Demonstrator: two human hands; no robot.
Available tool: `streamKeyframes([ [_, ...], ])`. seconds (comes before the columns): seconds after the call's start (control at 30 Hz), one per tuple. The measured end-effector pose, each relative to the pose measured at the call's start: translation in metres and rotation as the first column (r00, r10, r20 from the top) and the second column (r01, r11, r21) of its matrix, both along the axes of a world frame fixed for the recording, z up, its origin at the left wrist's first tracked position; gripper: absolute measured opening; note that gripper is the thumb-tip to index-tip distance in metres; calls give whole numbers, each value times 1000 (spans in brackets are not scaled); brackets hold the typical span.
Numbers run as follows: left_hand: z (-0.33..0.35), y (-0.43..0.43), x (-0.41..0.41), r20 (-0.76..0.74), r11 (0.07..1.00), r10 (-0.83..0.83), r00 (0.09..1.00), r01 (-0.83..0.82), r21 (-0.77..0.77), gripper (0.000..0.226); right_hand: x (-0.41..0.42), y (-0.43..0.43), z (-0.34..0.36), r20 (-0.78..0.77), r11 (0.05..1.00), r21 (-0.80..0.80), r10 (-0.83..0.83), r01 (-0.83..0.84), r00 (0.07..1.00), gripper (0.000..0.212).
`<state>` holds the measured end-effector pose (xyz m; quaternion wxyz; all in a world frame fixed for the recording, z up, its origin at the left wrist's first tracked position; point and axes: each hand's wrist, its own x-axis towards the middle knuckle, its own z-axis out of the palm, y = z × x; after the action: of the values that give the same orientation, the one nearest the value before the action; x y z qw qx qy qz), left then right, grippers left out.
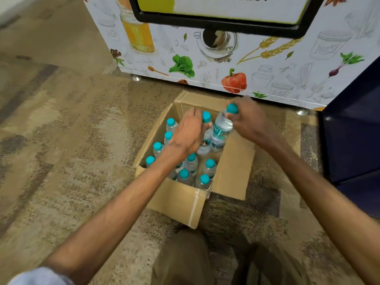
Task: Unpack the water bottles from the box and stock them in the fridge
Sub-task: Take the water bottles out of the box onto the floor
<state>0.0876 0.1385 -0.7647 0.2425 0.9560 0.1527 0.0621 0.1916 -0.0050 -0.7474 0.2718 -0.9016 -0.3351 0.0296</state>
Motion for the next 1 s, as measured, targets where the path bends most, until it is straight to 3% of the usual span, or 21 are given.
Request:
streamKeyframes([
  [0.27, 65, -40, 64, 192, 989, -141, 971, 130, 73, 35, 53, -77, 70, 52, 991, 48, -125, 123, 991, 32],
  [0.47, 1, -103, 108, 38, 989, -148, 988, 149, -19, 35, 81, -124, 8, 11, 971, -199, -131, 131, 991, 24],
  [0.63, -56, -129, 130, -141, 926, -185, 973, 220, 306, 49, 93, -151, -70, -126, 936, -351, -13, -33, 992, 29],
  [0.77, -78, -131, 144, -214, 876, -158, 964, 237, 421, 55, 96, -155, -94, -169, 935, -337, 54, -109, 984, 33],
  [1.0, -102, -126, 149, -265, 863, -127, 956, 238, 445, 57, 106, -139, -119, -176, 930, -323, 121, -174, 977, 41],
])
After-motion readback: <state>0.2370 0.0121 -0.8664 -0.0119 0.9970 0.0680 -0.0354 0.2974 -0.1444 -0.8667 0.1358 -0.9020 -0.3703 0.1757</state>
